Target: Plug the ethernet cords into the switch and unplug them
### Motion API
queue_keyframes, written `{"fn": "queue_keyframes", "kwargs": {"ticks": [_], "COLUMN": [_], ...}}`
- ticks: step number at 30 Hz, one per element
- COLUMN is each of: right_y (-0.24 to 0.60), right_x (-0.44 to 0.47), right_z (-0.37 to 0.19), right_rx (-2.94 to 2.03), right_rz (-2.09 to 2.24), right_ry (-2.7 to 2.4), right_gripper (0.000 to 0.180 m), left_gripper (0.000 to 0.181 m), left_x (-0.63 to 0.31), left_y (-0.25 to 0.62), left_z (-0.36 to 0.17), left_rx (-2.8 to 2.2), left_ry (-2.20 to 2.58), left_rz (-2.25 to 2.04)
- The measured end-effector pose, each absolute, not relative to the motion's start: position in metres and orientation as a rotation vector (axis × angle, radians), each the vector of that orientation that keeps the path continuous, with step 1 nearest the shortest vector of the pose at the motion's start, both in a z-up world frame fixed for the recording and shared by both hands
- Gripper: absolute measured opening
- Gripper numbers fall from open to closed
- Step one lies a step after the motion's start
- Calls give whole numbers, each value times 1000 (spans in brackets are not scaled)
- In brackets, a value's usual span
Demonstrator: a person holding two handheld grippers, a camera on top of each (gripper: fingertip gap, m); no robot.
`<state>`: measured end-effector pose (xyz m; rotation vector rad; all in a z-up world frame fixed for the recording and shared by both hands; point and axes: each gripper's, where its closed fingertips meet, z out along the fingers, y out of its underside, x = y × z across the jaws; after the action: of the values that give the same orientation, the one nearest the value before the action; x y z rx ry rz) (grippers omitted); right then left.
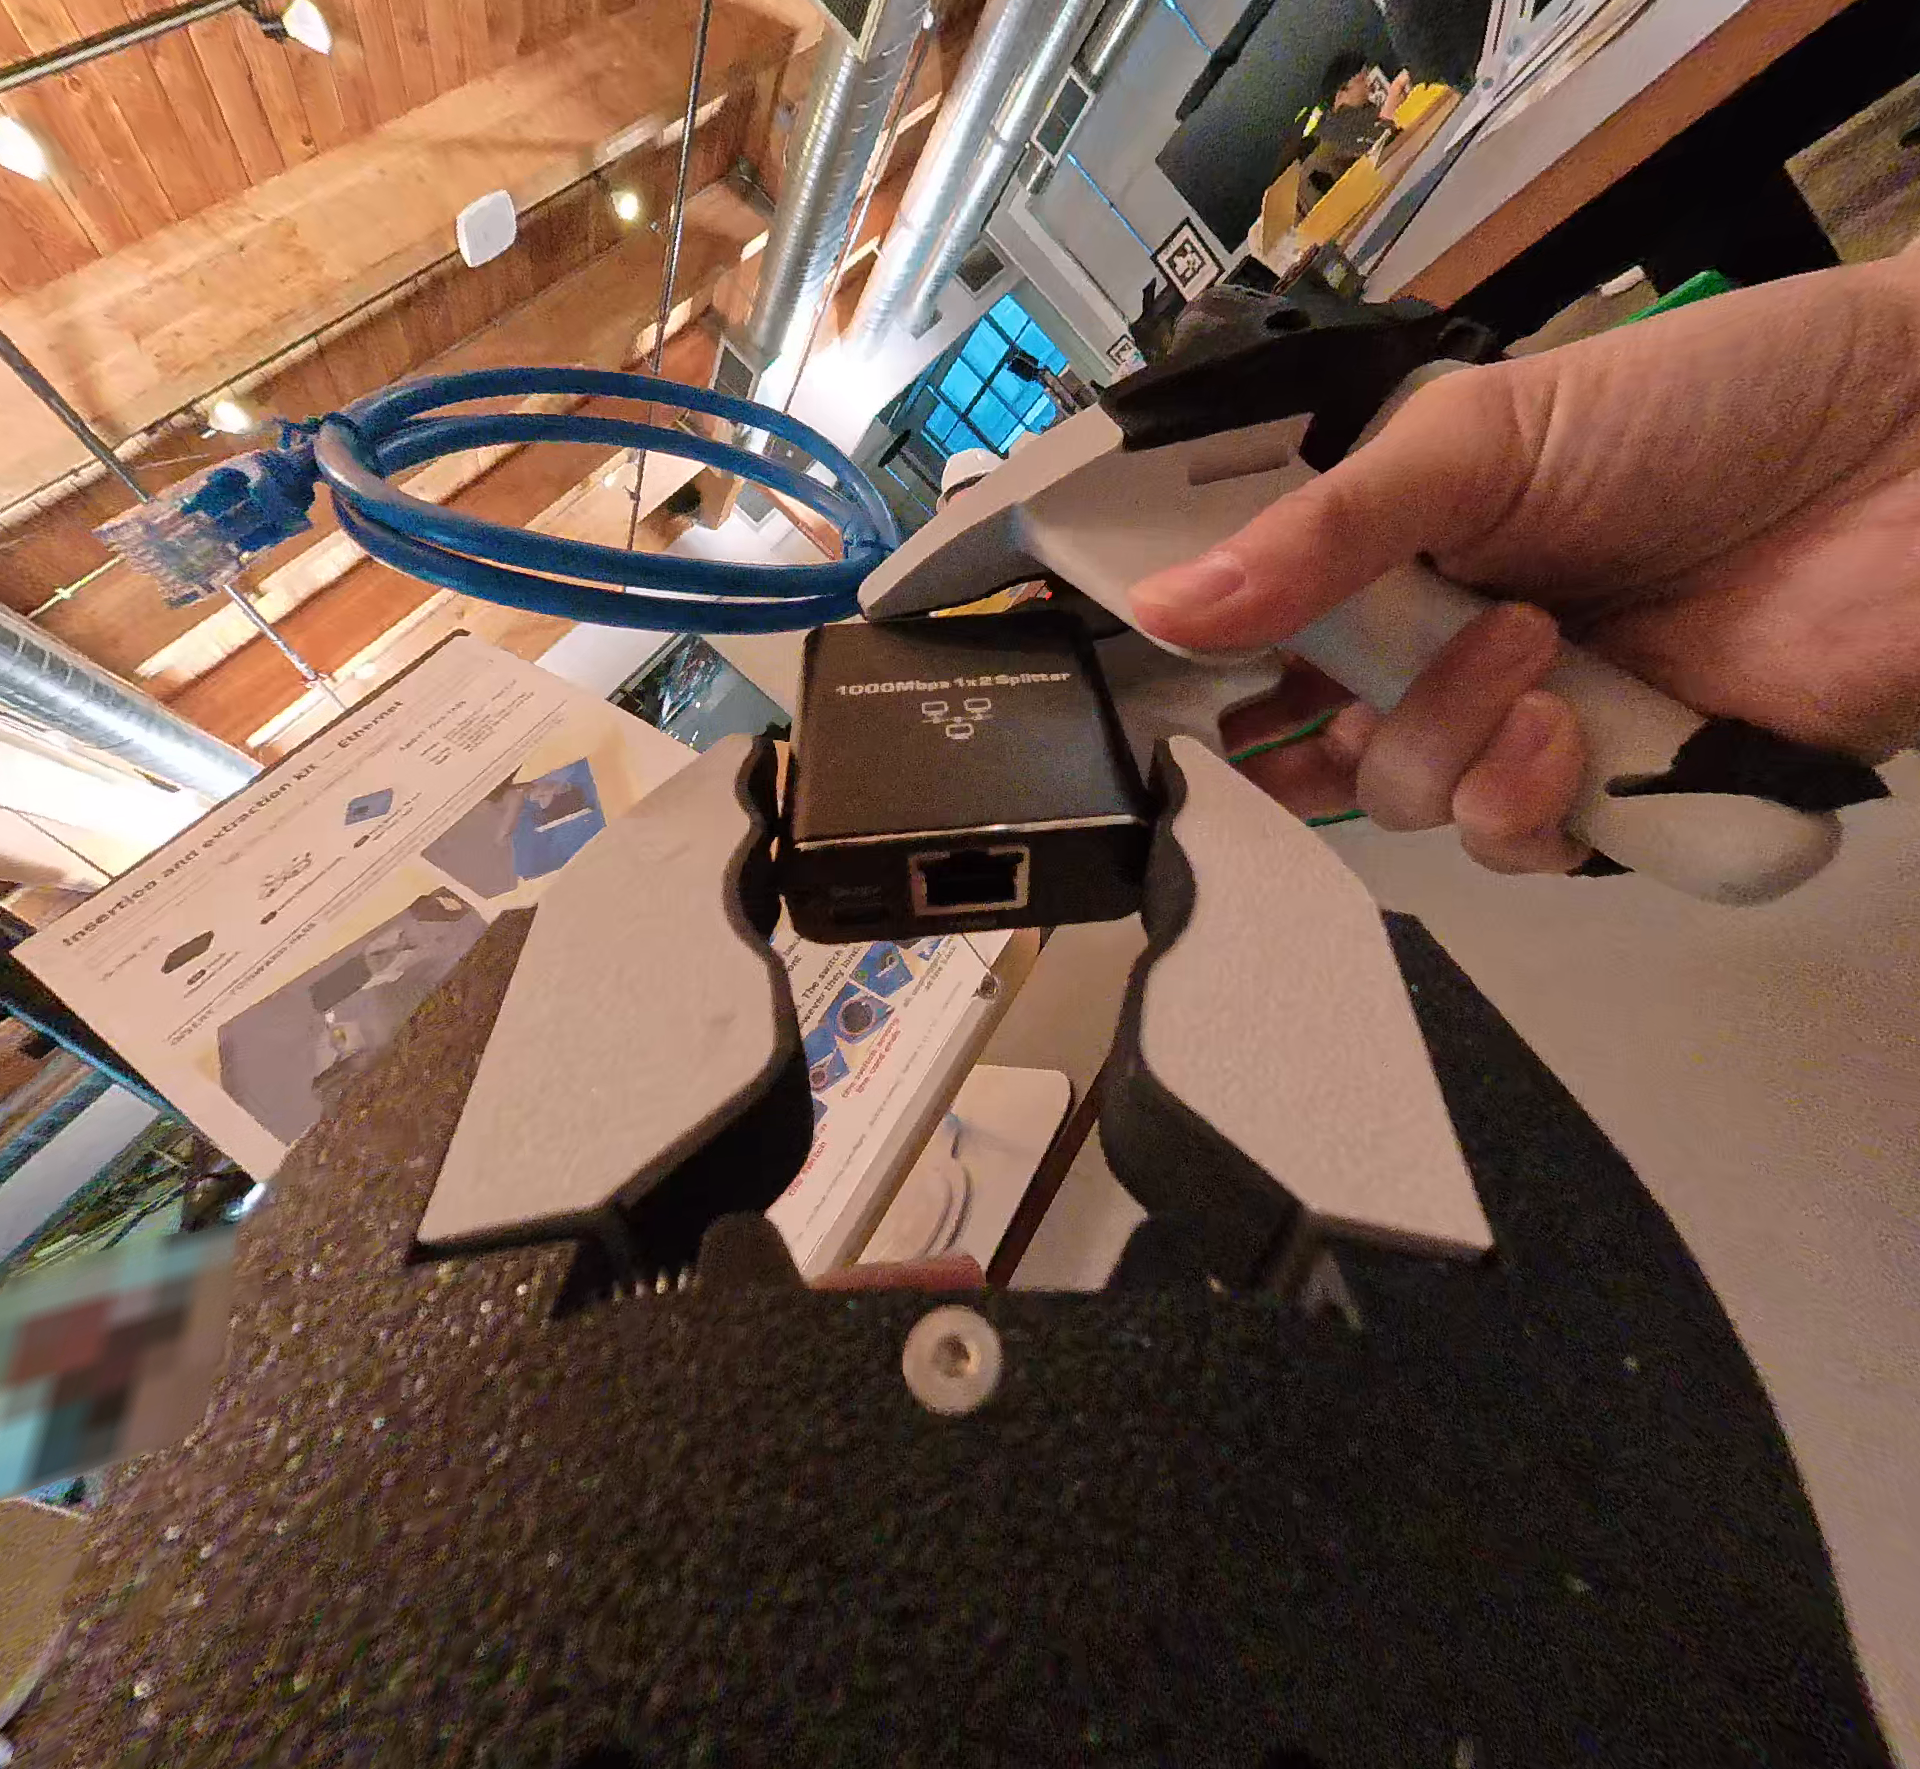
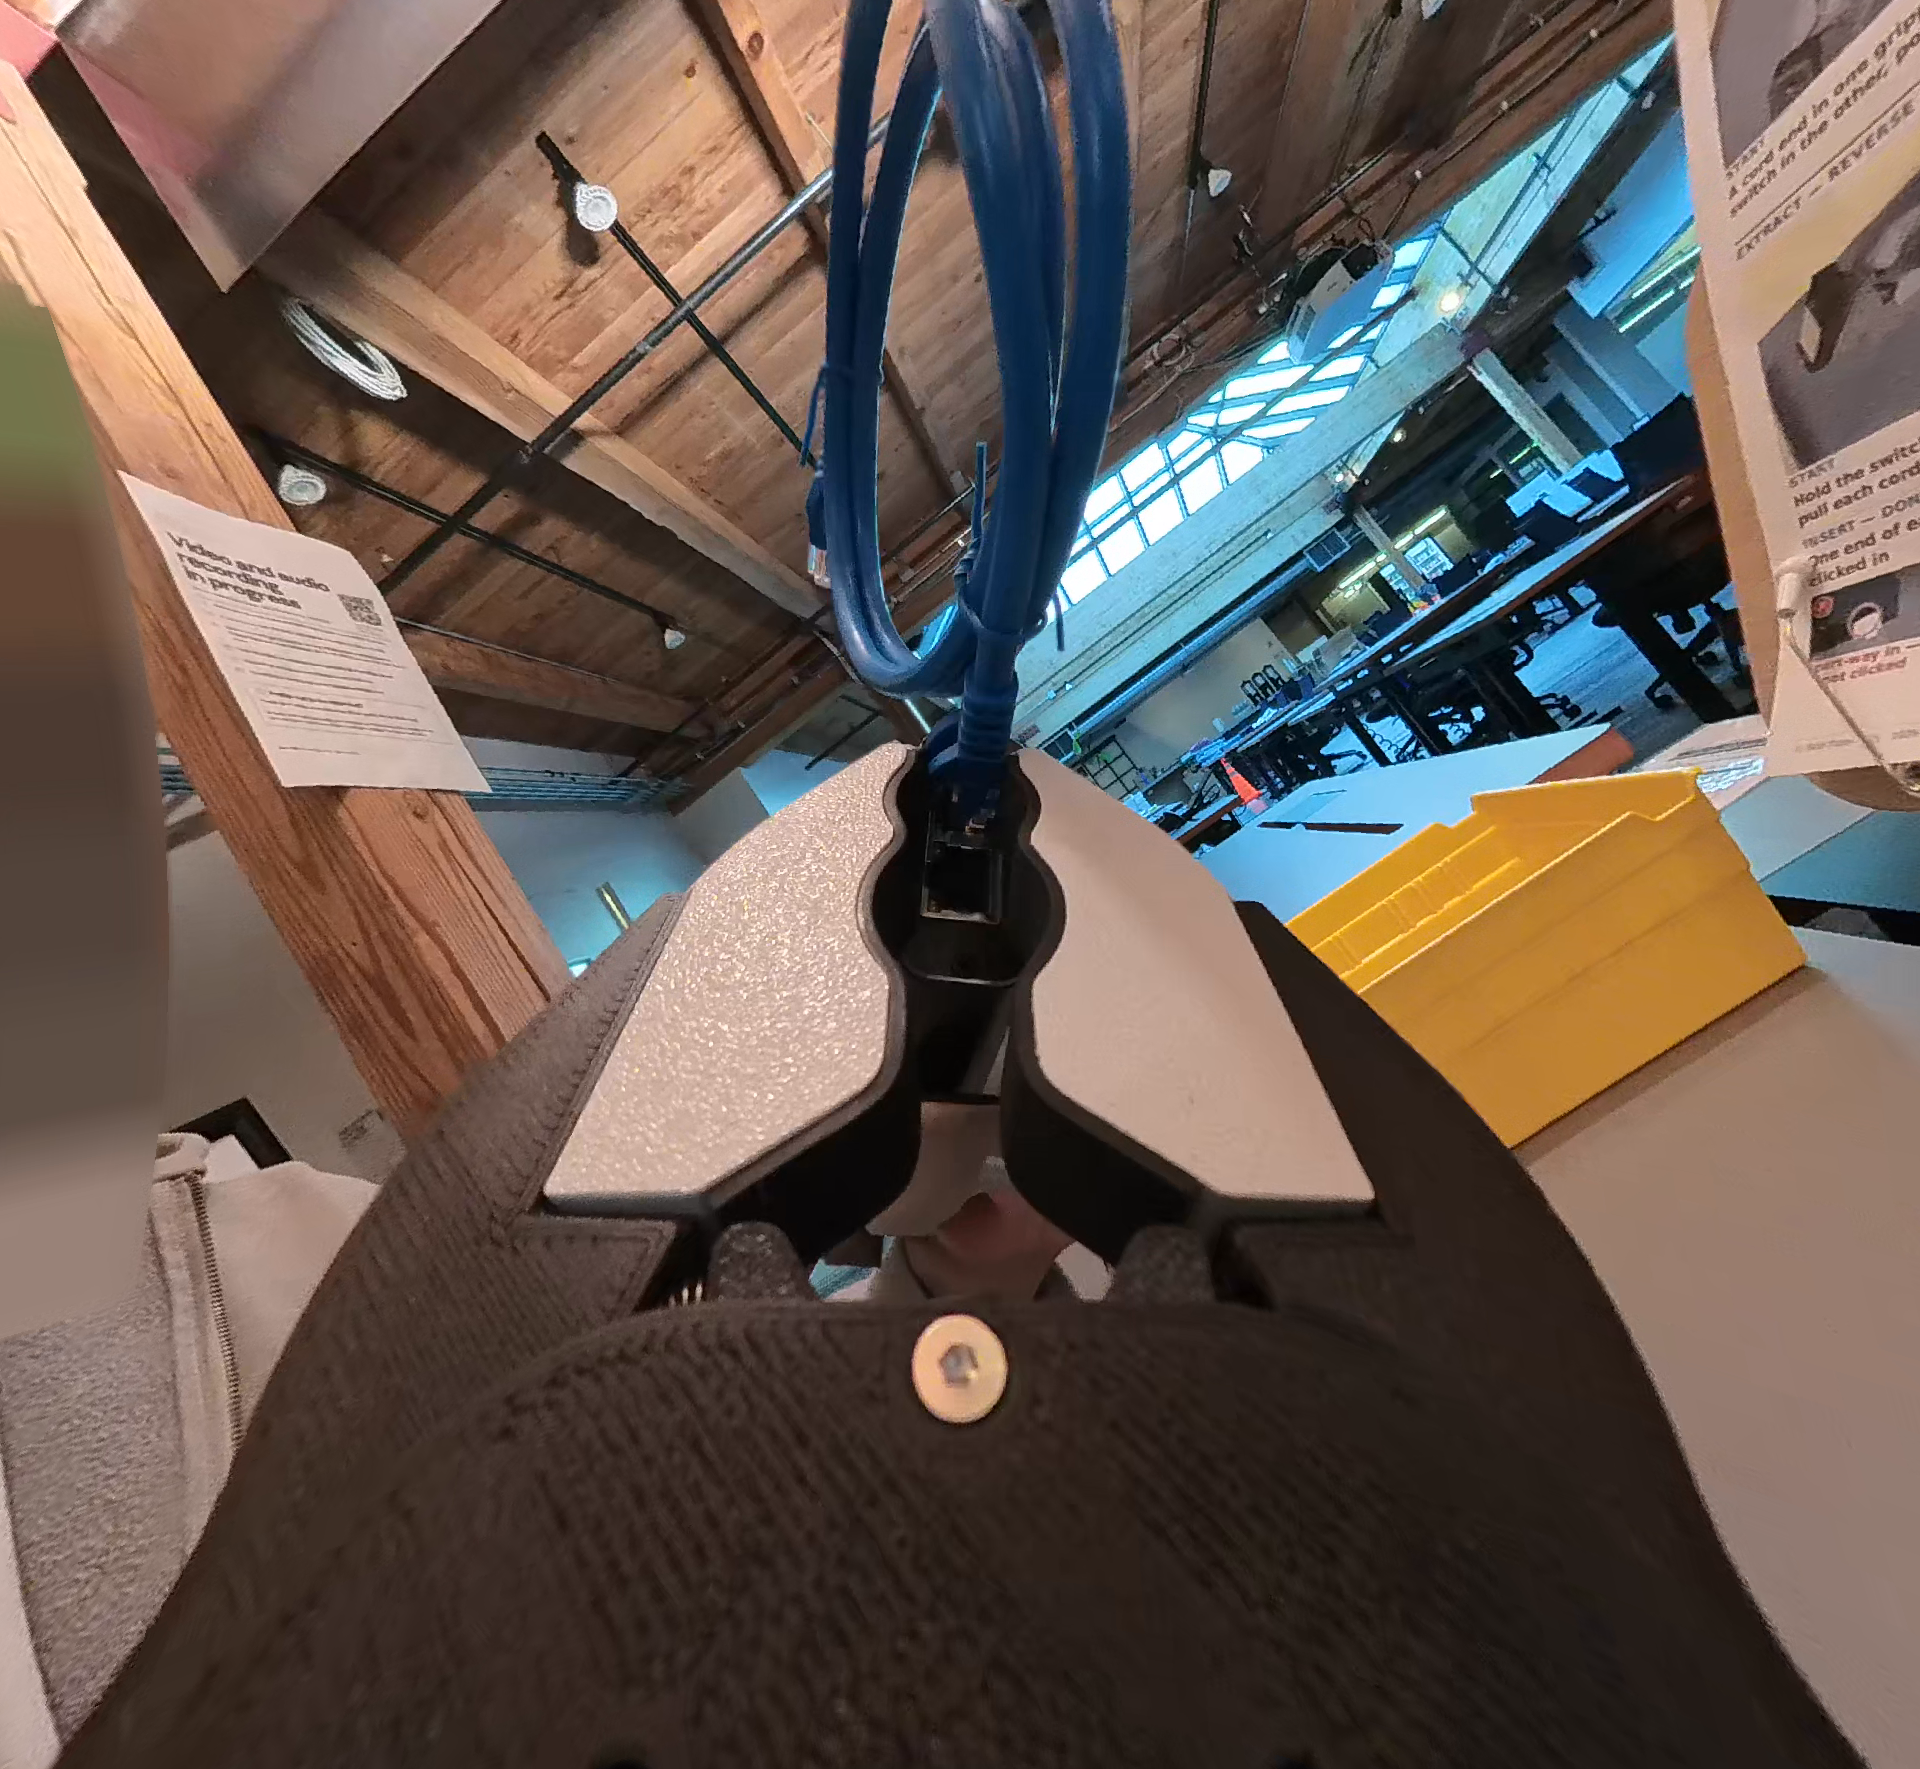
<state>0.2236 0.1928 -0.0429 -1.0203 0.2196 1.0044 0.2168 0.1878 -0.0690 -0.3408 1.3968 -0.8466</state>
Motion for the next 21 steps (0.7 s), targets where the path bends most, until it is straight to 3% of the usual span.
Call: {"fn": "queue_keyframes", "kwargs": {"ticks": [9,21], "right_y": [188,178], "right_x": [223,220], "right_z": [-36,-30], "right_rx": [-1033,-1167], "right_rz": [909,718], "right_ry": [168,35], "right_gripper": [15,13], "left_gripper": [65,64], "left_x": [220,216], "left_y": [191,181], "left_z": [-69,-66], "left_rx": [-387,-467], "left_ry": [1381,1445], "left_rz": [-750,-948]}}
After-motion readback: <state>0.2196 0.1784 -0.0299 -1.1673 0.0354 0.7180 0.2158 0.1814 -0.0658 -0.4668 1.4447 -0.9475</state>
